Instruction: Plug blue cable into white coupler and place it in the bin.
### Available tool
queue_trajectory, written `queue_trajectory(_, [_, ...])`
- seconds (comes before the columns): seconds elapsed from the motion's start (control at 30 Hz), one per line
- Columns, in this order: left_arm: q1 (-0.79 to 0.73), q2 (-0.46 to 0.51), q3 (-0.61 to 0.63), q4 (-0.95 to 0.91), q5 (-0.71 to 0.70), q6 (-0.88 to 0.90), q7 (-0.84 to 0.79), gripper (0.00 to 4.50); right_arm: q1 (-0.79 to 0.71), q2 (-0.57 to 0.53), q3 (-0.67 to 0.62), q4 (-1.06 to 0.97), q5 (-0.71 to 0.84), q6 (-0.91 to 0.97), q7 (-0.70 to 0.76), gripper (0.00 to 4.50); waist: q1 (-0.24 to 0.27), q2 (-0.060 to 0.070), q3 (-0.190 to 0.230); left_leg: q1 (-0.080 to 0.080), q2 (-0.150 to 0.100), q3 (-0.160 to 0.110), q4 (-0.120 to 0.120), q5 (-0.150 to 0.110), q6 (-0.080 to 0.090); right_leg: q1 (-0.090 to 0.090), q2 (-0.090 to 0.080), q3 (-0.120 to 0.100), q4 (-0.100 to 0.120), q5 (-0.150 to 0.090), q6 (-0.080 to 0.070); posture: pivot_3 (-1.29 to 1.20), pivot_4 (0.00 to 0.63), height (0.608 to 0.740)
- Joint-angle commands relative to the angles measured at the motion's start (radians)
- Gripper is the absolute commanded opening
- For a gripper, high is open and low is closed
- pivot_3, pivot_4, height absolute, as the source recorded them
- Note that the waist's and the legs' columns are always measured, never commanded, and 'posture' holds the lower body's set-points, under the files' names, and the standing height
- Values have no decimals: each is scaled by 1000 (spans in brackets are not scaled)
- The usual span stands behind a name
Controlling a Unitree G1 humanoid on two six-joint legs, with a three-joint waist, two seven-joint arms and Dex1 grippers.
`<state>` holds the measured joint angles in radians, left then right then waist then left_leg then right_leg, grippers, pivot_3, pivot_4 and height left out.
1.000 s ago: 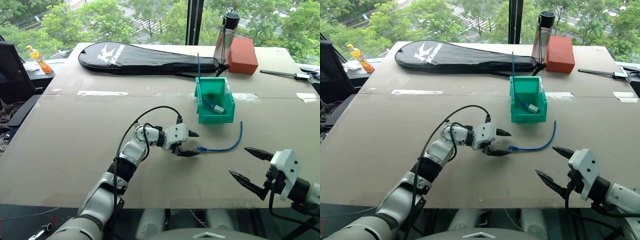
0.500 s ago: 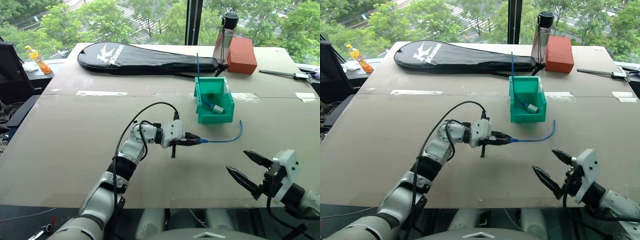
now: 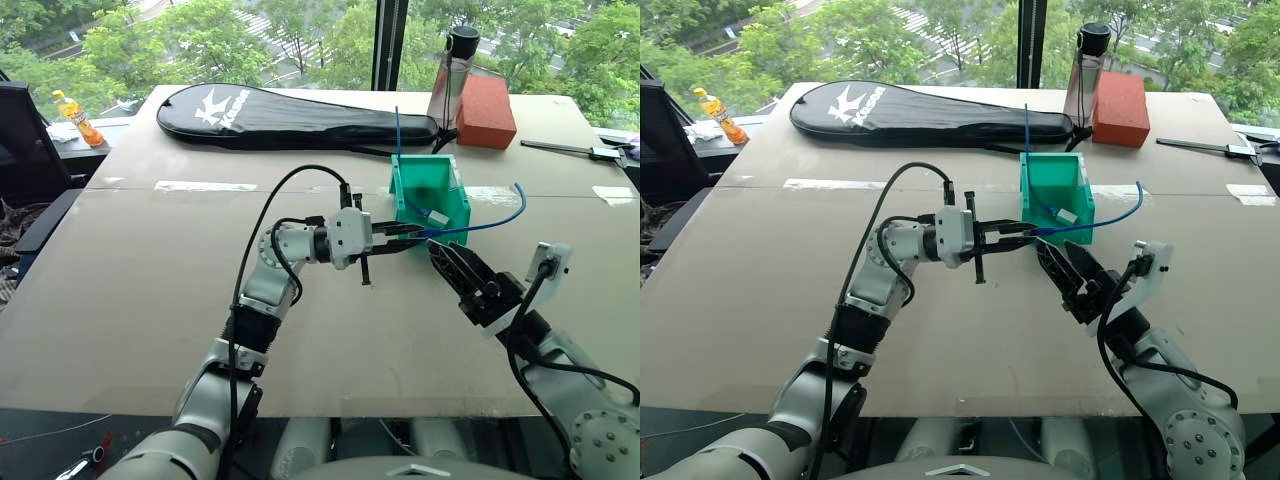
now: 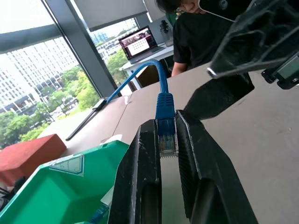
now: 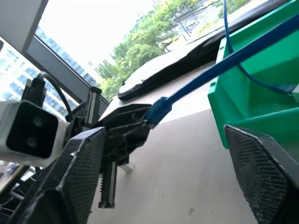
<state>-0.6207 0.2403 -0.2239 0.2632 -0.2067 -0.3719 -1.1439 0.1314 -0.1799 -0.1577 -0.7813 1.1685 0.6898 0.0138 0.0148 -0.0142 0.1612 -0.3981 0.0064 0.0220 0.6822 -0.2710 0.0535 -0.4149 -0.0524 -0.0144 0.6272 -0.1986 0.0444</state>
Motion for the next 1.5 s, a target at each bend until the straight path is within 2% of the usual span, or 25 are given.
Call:
queue_trajectory(0.03, [-4, -8, 7, -25, -8, -45, 18, 0, -23, 14, 17, -6, 56, -34, -40, 3868, -1, 0, 0, 0, 0, 0, 0, 0, 0, 0, 0, 0, 0, 0, 0, 0, 150, 740])
queue_trajectory(0.27, [13, -9, -5, -39, -15, -65, 20, 0, -70, 20, 41, 26, 87, -71, -57, 3868, -2, 0, 0, 0, 0, 0, 0, 0, 0, 0, 0, 0, 0, 0, 0, 0, 150, 740])
queue_trajectory(0.3, [15, -8, -5, -41, -16, -64, 21, 0, -73, 19, 42, 28, 91, -75, -58, 3298, -2, 0, 0, 0, 0, 0, 0, 0, 0, 0, 0, 0, 0, 0, 0, 0, 150, 740])
queue_trajectory(0.33, [17, -7, -5, -43, -16, -63, 21, 0, -74, 16, 44, 30, 92, -77, -58, 3027, -2, 0, 0, 0, 0, 0, 0, 0, 0, 0, 0, 0, 0, 0, 0, 0, 150, 740])
queue_trajectory(0.53, [21, -5, -5, -52, -20, -57, 22, 0, -79, 5, 66, 43, 92, -87, -53, 276, -2, 0, 0, 0, 0, 0, 0, 0, 0, 0, 0, 0, 0, 0, 0, 0, 150, 740])
queue_trajectory(0.57, [22, -4, -5, -54, -20, -56, 22, 0, -80, 3, 70, 44, 90, -89, -51, 126, -2, 0, 0, 0, 0, 0, 0, 0, 0, 0, 0, 0, 0, 0, 0, 0, 150, 740])
queue_trajectory(0.73, [27, 0, -2, -66, -27, -31, 31, 0, -83, -14, 84, 50, 87, -93, -37, 126, -2, 0, 0, 0, 0, 0, 0, 0, 0, 0, 0, 0, 0, 0, 0, 0, 150, 740])
queue_trajectory(0.8, [36, 5, 4, -87, -56, 32, 31, 0, -85, -18, 87, 54, 86, -98, -34, 126, -2, 0, 0, 0, 0, 0, 0, 0, 0, 0, 0, 0, 0, 0, 0, 0, 150, 740])
queue_trajectory(0.9, [61, 28, 42, -135, -114, 172, 59, 1365, -94, -29, 83, 63, 86, -102, -23, 0, -3, 0, 0, 0, 0, 0, 0, 0, 0, 0, 0, 0, 0, 0, 0, 0, 150, 740])
queue_trajectory(1.0, [111, 89, 121, -180, -149, 301, 128, 2795, -105, -46, 72, 81, 92, -102, -6, 0, -10, 0, 0, 1, 1, 0, 0, 0, 0, 0, 0, 0, 0, 0, 0, 0, 150, 740])
queue_trajectory(1.1, [167, 169, 227, -211, -183, 405, 198, 3833, -113, -70, 58, 103, 99, -98, 18, 0, -20, 0, 0, 1, 2, 0, -1, 0, 0, 0, 1, 0, 0, 0, 0, 0, 150, 740])
queue_trajectory(1.27, [252, 333, 372, -201, -234, 522, 189, 3833, -146, -103, 52, 162, 103, -87, 64, 0, -26, 0, 0, 1, 2, 0, -1, 0, 0, -1, 1, 0, 0, 0, 0, 0, 150, 740])
queue_trajectory(1.33, [292, 414, 389, -160, -232, 525, 108, 3833, -165, -114, 55, 187, 104, -76, 85, 0, -26, 0, 0, 1, 2, 1, -1, 0, 0, -1, 1, 0, 0, -1, -1, 0, 150, 740])
queue_trajectory(1.4, [304, 458, 393, -119, -227, 519, 60, 3833, -175, -122, 58, 202, 103, -69, 99, 0, -21, 1, 0, 1, 2, 1, -1, 0, 0, -2, 1, 0, 0, -2, -3, 0, 150, 740])
queue_trajectory(1.5, [264, 513, 372, 35, -167, 439, -17, 3833, -192, -127, 64, 227, 102, -57, 123, 0, -15, 1, 0, 1, 2, 1, -1, 0, 0, -2, 0, 0, 0, -2, -4, 0, 150, 740])
